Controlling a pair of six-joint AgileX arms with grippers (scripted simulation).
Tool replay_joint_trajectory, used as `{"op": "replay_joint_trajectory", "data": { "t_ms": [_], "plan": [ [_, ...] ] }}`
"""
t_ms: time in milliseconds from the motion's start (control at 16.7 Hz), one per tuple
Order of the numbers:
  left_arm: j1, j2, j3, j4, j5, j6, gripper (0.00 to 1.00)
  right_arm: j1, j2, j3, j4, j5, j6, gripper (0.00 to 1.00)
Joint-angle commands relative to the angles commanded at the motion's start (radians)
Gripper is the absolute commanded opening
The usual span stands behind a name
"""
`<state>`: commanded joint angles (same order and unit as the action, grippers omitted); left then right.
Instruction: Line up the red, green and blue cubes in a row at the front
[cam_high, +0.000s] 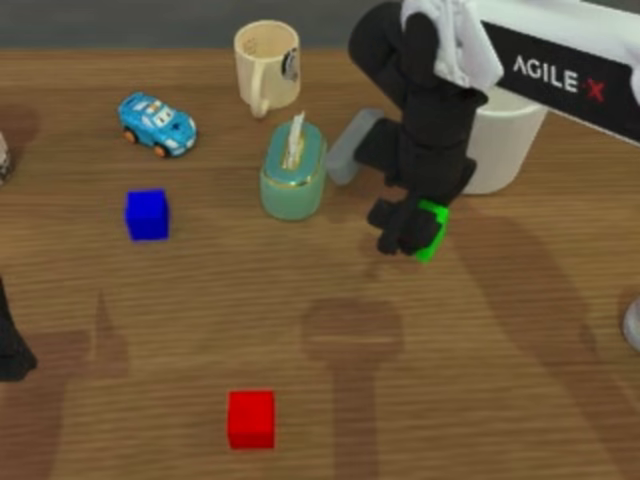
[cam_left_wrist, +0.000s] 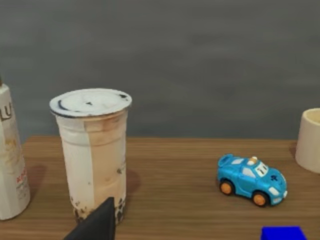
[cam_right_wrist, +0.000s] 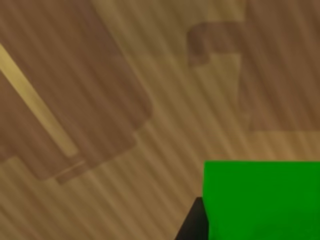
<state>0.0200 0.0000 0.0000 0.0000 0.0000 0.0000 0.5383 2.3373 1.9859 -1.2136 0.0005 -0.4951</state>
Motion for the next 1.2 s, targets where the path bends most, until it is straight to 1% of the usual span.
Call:
{"op": "replay_joint_trajectory", "data": {
  "t_ms": [180,600,720,840,1080,1200],
  "plan": [
    [0.000,0.000,0.000,0.000,0.000,0.000,1.00,0.060,-0.059,-0.071,0.022,-0.001,-0.023,0.00],
    [0.000,0.000,0.000,0.000,0.000,0.000,1.00,0.327,-0.301,-0.416,0.103,-0.007,-0.114,0.00],
    [0.000,0.000,0.000,0.000,0.000,0.000,1.00,0.380,-0.348,-0.471,0.120,-0.007,-0.133,0.00],
    [0.000,0.000,0.000,0.000,0.000,0.000,1.00,0.394,-0.361,-0.485,0.124,-0.007,-0.139,0.00],
    [0.000,0.000,0.000,0.000,0.000,0.000,1.00,0.391,-0.356,-0.485,0.125,-0.008,-0.136,0.00],
    [0.000,0.000,0.000,0.000,0.000,0.000,1.00,0.393,-0.343,-0.513,0.163,-0.008,-0.138,0.00]
  ]
}}
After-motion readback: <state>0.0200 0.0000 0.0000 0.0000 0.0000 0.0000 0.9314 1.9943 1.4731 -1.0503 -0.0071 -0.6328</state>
